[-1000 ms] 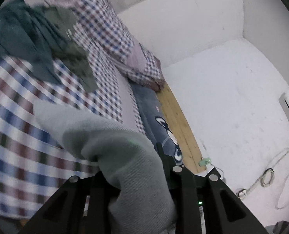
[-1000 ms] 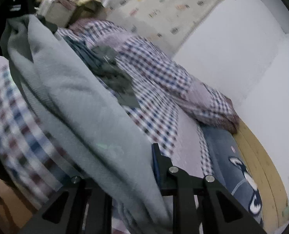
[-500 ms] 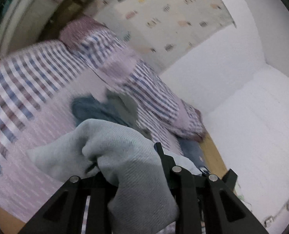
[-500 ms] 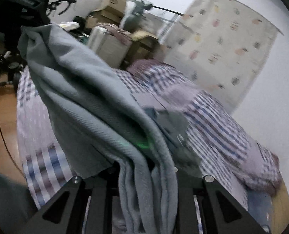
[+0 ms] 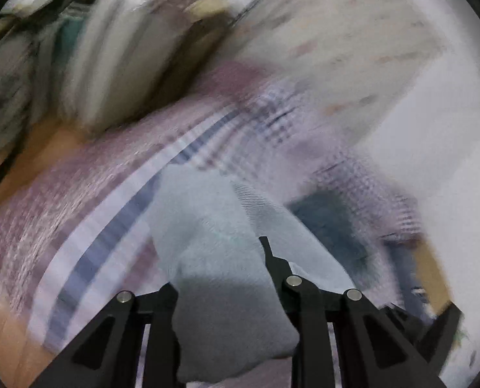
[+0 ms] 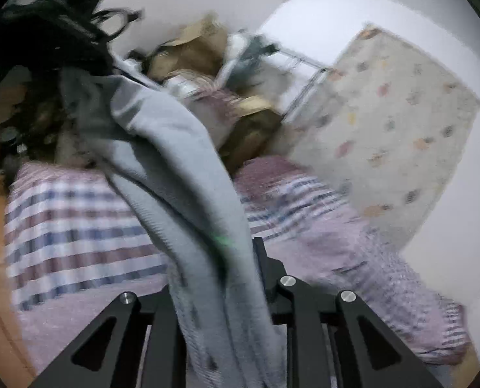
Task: Fold clothes
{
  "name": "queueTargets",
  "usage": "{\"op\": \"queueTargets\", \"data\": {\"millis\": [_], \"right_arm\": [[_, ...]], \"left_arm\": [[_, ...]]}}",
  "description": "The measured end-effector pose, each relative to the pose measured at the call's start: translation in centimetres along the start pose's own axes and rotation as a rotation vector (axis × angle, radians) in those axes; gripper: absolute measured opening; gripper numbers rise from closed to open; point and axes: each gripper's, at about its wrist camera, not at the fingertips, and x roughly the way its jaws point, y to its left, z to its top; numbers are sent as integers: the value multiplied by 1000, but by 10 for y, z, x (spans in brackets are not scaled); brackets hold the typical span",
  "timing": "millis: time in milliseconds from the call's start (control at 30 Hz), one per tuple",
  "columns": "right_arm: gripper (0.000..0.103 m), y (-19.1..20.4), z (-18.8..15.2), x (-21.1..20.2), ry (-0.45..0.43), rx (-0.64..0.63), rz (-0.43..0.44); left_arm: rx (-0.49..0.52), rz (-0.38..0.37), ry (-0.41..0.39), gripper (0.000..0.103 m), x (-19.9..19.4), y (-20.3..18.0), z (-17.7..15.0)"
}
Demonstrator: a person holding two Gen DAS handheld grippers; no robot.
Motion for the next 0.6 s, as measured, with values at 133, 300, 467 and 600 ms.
{"op": "queueTargets", "data": {"millis": [133, 300, 467, 600], "right_arm": [[22, 95, -16, 21, 66, -76, 77], [31, 180, -33, 38, 127, -141, 143], [49, 171, -38, 17, 157, -68, 220], [51, 159, -44, -20, 170, 36, 375]], "left_arm": [[-89, 95, 42, 40, 20, 66, -49], [-138, 127, 0, 63, 5, 81, -62], [-150, 229, -20, 75, -27, 82, -61], [-156, 287, -68, 79, -60, 75, -61]]}}
